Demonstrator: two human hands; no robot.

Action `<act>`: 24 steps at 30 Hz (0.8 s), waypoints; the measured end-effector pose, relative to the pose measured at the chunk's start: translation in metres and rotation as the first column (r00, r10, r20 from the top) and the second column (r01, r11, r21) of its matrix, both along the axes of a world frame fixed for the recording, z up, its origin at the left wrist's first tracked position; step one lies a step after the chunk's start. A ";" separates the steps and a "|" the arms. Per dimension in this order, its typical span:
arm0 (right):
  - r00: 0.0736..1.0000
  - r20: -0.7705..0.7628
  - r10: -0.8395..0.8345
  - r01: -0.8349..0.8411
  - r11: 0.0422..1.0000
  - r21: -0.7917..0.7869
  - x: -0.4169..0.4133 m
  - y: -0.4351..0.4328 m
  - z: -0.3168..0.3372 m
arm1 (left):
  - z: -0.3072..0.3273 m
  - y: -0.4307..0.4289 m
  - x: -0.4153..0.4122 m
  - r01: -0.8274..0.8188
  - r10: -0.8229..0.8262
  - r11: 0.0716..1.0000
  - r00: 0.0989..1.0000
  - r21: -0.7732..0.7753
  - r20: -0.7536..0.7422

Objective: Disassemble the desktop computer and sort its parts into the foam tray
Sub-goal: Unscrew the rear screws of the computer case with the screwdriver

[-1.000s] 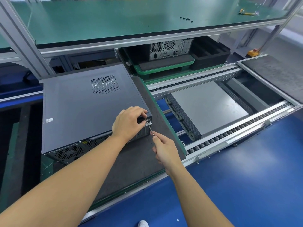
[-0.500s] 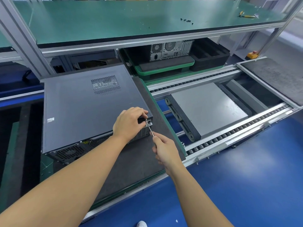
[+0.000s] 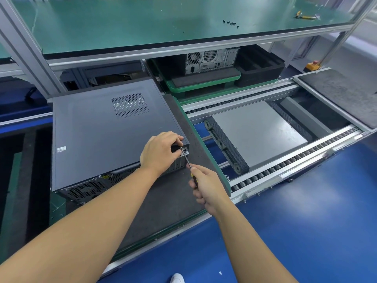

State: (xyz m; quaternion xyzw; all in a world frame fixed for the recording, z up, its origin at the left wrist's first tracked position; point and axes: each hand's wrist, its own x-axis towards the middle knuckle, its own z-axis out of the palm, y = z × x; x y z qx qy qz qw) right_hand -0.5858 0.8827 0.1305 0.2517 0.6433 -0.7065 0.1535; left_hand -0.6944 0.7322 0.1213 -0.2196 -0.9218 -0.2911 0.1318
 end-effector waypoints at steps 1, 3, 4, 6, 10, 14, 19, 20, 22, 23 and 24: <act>0.999 0.046 -0.001 0.006 0.993 -0.115 -0.002 0.002 0.001 | 0.000 -0.001 0.000 0.008 -0.008 1.000 1.000 0.001 0.002; 0.985 0.171 0.022 0.048 0.916 -0.397 -0.005 0.009 0.005 | 0.000 -0.002 -0.001 0.040 -0.040 0.999 0.999 0.003 0.018; 0.974 0.221 0.051 0.071 0.857 -0.511 -0.006 0.012 0.007 | 0.001 -0.005 -0.004 0.070 -0.070 0.998 0.997 0.008 0.044; 0.963 0.250 0.100 0.079 0.782 -0.618 -0.006 0.018 0.006 | 0.006 -0.014 -0.013 0.178 -0.173 0.984 0.978 -0.027 0.119; 0.960 0.238 0.149 0.035 0.777 -0.628 -0.007 0.023 0.000 | 0.009 -0.030 -0.024 0.283 -0.274 0.887 0.959 -0.364 0.078; 0.976 0.192 0.106 -0.005 0.886 -0.463 -0.009 0.016 -0.002 | 0.002 -0.026 -0.019 0.211 -0.222 0.874 0.975 -0.437 0.026; 0.984 -0.013 0.180 -0.155 0.879 0.451 -0.006 0.000 0.008 | 0.002 -0.027 -0.022 0.201 -0.208 0.869 0.978 -0.453 0.036; 0.976 -0.013 0.219 -0.157 0.739 0.655 -0.006 -0.003 0.010 | 0.002 -0.026 -0.021 0.196 -0.204 0.873 0.979 -0.447 0.031; 0.968 0.021 0.250 -0.153 0.526 0.836 -0.004 -0.013 0.014 | 0.001 -0.026 -0.021 0.189 -0.201 0.879 0.979 -0.438 0.019; 0.966 0.046 0.254 -0.173 0.506 0.845 -0.004 -0.016 0.016 | 0.002 -0.026 -0.022 0.189 -0.201 0.883 0.979 -0.430 0.017; 0.968 0.066 0.242 -0.195 0.562 0.804 -0.006 -0.017 0.018 | 0.002 -0.028 -0.023 0.191 -0.200 0.889 0.980 -0.415 0.021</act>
